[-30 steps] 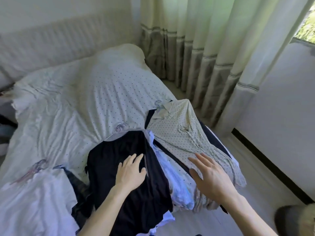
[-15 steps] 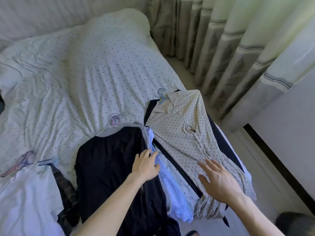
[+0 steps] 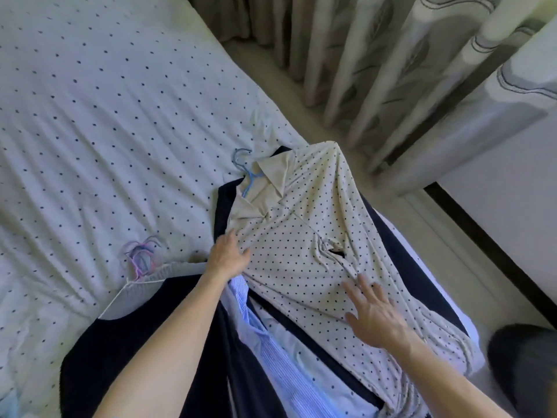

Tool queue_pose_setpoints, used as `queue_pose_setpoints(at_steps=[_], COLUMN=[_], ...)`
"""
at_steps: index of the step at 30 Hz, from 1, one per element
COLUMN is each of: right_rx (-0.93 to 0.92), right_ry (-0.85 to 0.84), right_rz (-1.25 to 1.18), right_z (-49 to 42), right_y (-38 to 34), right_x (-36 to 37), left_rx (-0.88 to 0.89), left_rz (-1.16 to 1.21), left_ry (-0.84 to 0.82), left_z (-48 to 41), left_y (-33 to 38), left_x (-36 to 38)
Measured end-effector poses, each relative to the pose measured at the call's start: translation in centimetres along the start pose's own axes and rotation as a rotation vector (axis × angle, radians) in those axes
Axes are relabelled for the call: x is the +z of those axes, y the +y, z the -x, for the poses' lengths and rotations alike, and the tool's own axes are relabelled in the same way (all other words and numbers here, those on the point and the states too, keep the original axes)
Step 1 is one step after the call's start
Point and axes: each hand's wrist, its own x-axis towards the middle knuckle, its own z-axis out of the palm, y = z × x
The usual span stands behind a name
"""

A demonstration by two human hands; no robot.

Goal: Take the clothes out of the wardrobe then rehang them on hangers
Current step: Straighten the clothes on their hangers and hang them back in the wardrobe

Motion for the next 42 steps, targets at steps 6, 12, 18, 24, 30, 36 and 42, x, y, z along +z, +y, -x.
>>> queue_pose_setpoints(at_steps=[6, 12, 18, 24, 30, 36, 42], right_rx=[0.055, 0.075, 0.044, -0.006, -0.019, 0.061, 0.055], right_ry=[-0.041, -0.094, -0.084, 0.131, 0.278, 0.571, 0.708], right_rz=[0.017, -0.074, -0.119, -0.619, -1.257, -1.146, -1.083], right_z=[-2.3, -2.6, -0.9, 4.9, 13.3, 21.0, 34.4], right_y=[0.2, 0.2, -0.2, -2.7, -4.0, 0.2, 7.5], right_x=[1.9, 0.2, -2.2, -5.0, -7.1, -3.9, 2.6], left_rx=[-0.142, -0.250, -0.125, 0.330, 0.508, 0.637, 1.022], left_rz=[0.149, 0.174, 0.274, 0.339, 0.401, 0.203, -0.074], left_ry=[0.055, -0.016, 0.089, 0.109, -0.136, -0.415, -0.029], left_z=[-5.8, -7.4, -6.4, 4.7, 19.4, 27.7, 33.0], left_y=[-1.0, -1.7, -1.0, 5.4, 11.7, 13.8, 22.0], left_x=[0.9, 0.7, -1.2, -0.7, 3.1, 3.9, 0.2])
